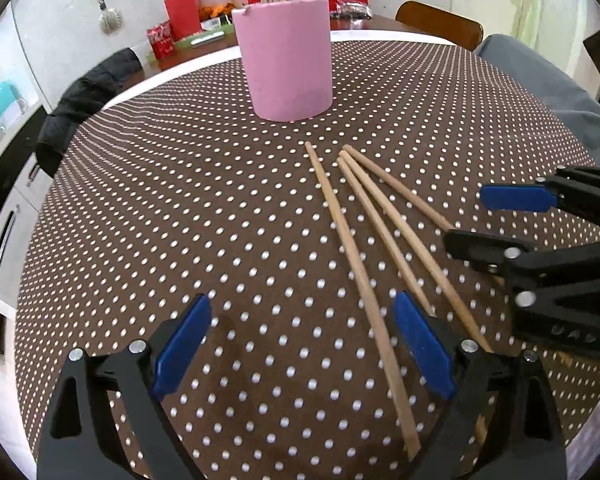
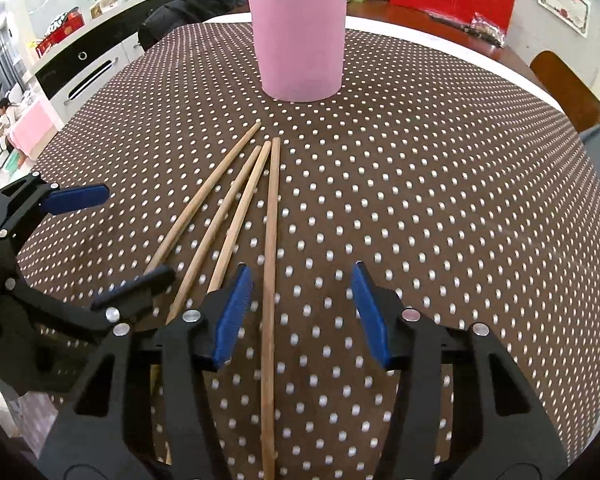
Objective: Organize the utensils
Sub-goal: 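Close the right tool on a chopstick while the left tool closes on another, then lift the right tool's chopstick over the pink cup while the left tool lifts its chopstick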
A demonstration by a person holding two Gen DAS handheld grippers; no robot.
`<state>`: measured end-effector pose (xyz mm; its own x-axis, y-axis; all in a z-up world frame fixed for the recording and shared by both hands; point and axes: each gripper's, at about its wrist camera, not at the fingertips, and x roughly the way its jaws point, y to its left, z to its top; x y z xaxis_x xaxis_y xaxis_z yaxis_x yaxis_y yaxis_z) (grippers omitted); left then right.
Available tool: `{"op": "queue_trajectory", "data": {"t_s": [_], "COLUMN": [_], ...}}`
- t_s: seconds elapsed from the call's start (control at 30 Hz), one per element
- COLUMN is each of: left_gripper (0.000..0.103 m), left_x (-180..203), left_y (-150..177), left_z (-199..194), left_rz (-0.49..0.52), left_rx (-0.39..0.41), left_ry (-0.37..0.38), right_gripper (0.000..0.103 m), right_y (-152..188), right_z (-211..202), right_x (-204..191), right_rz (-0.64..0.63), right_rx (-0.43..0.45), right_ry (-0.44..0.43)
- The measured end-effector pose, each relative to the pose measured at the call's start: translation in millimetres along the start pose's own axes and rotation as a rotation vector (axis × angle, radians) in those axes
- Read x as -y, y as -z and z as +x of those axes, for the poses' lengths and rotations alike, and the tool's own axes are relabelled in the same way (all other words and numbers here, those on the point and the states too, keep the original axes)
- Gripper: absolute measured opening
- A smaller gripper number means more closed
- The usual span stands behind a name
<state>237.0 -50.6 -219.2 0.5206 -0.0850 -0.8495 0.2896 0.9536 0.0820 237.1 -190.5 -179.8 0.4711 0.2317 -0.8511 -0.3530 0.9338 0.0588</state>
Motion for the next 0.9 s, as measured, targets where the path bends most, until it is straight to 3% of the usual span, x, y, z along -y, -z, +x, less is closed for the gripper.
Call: {"op": "queue_trajectory", "data": {"t_s": [0.07, 0.1, 0.17, 0.2, 0.23, 0.27, 0.33, 0.6, 0.9], "left_gripper": [0.079, 0.075, 0.046, 0.036, 0.013, 0.009, 0.006, 0.006, 0.006], "left_x": [-3, -4, -4, -3, -3, -2, -3, -18, -39], "left_y": [-5, -8, -14, -17, -20, -23, -25, -13, -19], "left_z": [3, 4, 3, 3, 4, 5, 7, -8, -59], "left_rz": [-0.017, -0.016, 0.003, 0.005, 0.011, 0.016, 0.007, -0.077, -0.186], "left_rx": [-0.01, -0.009, 0.004, 0.006, 0.006, 0.002, 0.006, 0.08, 0.311], "left_ry": [0.061, 0.06, 0.075, 0.078, 0.086, 0.106, 0.158, 0.164, 0.178], "right_gripper": [0.044, 0.032, 0.02, 0.013, 0.009, 0.007, 0.006, 0.005, 0.005], "right_y": [-6, -9, -14, -15, -15, -15, -13, 6, 3], "right_z": [3, 5, 7, 7, 7, 7, 6, -22, -62], "right_x": [-1, -3, -6, -8, -9, -10, -8, 19, 37], "right_rz": [-0.006, -0.015, -0.035, -0.046, -0.054, -0.059, -0.042, 0.085, 0.189], "right_rx": [-0.008, -0.01, -0.011, -0.013, -0.015, -0.017, -0.012, 0.092, 0.287], "right_ry": [0.002, 0.012, 0.021, 0.023, 0.023, 0.02, 0.007, -0.077, -0.198]}}
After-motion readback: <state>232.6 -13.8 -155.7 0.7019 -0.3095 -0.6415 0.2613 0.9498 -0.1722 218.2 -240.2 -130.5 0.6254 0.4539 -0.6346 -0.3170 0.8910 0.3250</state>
